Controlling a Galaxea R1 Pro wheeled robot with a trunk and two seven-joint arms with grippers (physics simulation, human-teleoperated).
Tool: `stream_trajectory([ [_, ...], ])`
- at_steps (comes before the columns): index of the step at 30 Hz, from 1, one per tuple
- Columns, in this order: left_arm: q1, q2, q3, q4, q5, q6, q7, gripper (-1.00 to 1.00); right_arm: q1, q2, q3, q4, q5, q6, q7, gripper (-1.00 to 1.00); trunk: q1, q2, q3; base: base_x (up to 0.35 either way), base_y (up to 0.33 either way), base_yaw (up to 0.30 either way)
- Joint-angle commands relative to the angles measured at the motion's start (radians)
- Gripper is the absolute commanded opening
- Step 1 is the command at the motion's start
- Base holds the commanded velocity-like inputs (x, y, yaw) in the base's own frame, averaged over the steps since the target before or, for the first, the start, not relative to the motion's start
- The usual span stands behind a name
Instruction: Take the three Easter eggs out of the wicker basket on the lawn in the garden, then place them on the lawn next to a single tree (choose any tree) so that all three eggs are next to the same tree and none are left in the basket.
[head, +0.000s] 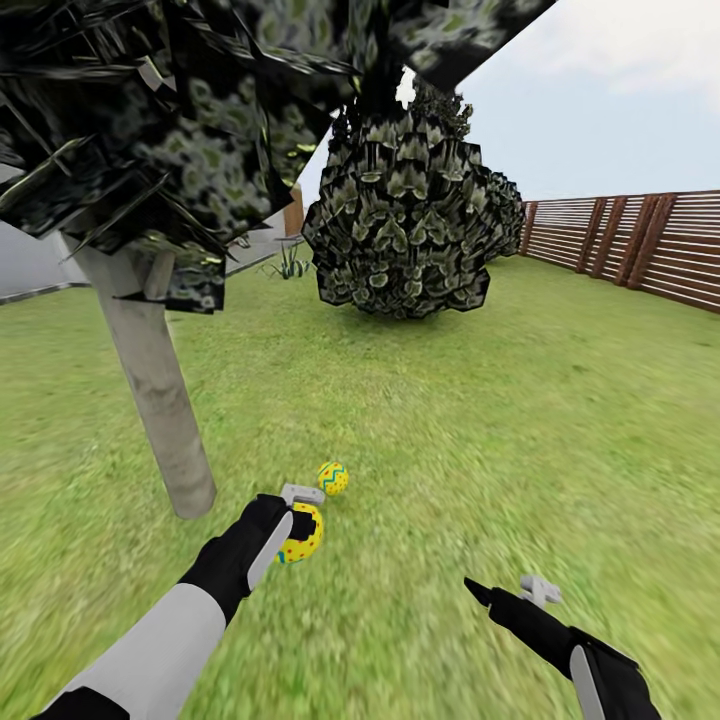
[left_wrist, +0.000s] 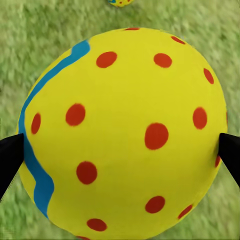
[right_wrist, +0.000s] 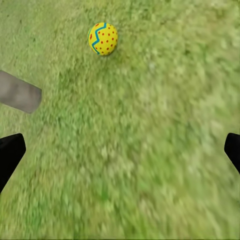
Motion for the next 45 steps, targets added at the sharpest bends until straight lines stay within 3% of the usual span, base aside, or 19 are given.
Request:
stream_trajectory([
  [1, -0.001, 0.001, -0.003, -0.001, 0.01, 0.003, 0.009, -1.0, -0.001, 0.001, -0.004, -0.001, -0.006, 0.009, 0.003, 1.0, 0.0, 0.0, -0.001, 0.312, 0.0, 0.0],
  [25, -0.002, 0.0, 0.0, -0.001, 0.012, 0.002, 0.011, -1.0, -0.001, 0.002, -0.003, -0.001, -0.006, 0.009, 0.003, 1.0, 0.0, 0.0, -0.001, 0.329, 0.0, 0.0],
  [36, -0.002, 0.001, 0.002, -0.001, 0.015, 0.002, 0.012, -1.0, -0.001, -0.002, -0.005, 0.0, -0.007, 0.009, 0.003, 1.0, 0.0, 0.0, -0.001, 0.024, 0.0, 0.0],
  [45, -0.002, 0.001, 0.004, -0.001, 0.015, -0.027, 0.017, -1.0, -0.001, -0.004, -0.006, 0.002, -0.008, 0.008, 0.002, 1.0, 0.035, -0.063, -0.029, 0.0, 0.0, 0.0],
])
